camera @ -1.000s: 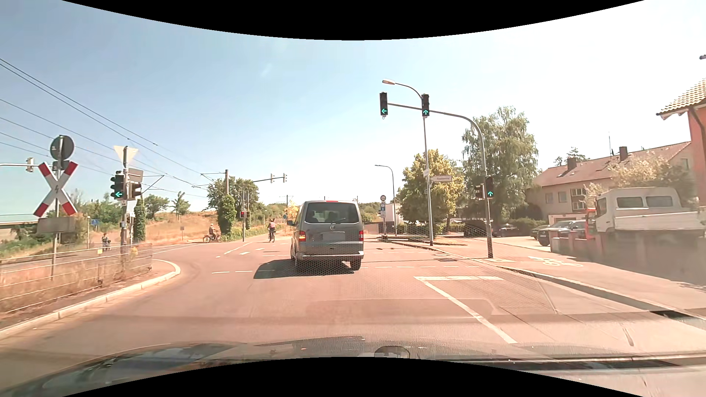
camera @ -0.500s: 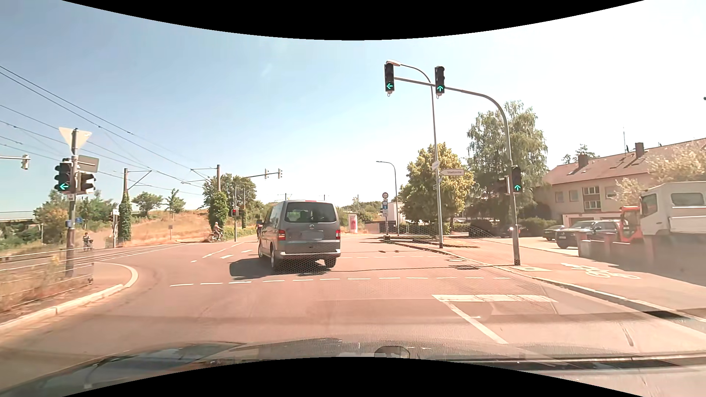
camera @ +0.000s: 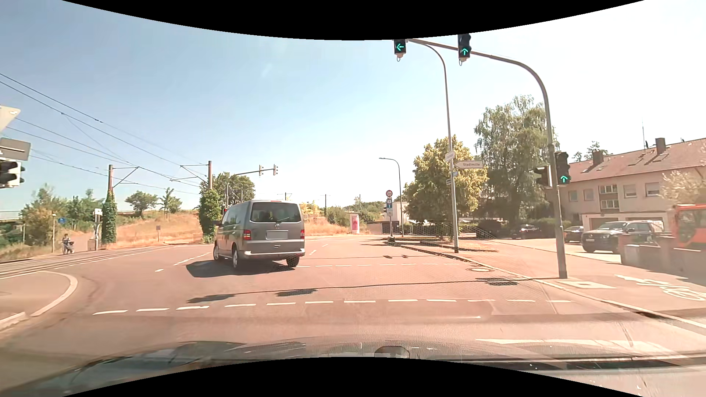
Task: Follow the waypoints while adhering to traffic rules and regulations
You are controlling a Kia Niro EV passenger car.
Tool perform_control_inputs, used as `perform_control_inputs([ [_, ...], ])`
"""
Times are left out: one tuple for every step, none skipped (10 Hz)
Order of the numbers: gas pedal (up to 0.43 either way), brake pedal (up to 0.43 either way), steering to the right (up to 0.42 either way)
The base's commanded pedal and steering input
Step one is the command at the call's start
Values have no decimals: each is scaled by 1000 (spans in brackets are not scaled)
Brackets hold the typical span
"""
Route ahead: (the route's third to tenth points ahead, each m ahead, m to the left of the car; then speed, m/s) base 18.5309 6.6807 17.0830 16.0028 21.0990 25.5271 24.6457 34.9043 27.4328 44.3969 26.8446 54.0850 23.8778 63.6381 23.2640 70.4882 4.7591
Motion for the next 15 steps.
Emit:
perform_control_inputs([
  [118,0,-40],
  [118,0,-55],
  [118,0,-69],
  [118,0,-80],
  [118,0,-93],
  [118,0,-104],
  [118,0,-112],
  [118,0,-122],
  [118,0,-130],
  [118,0,-143],
  [118,0,-155],
  [118,0,-169],
  [118,0,-178],
  [118,0,-192],
  [118,0,-204],
])
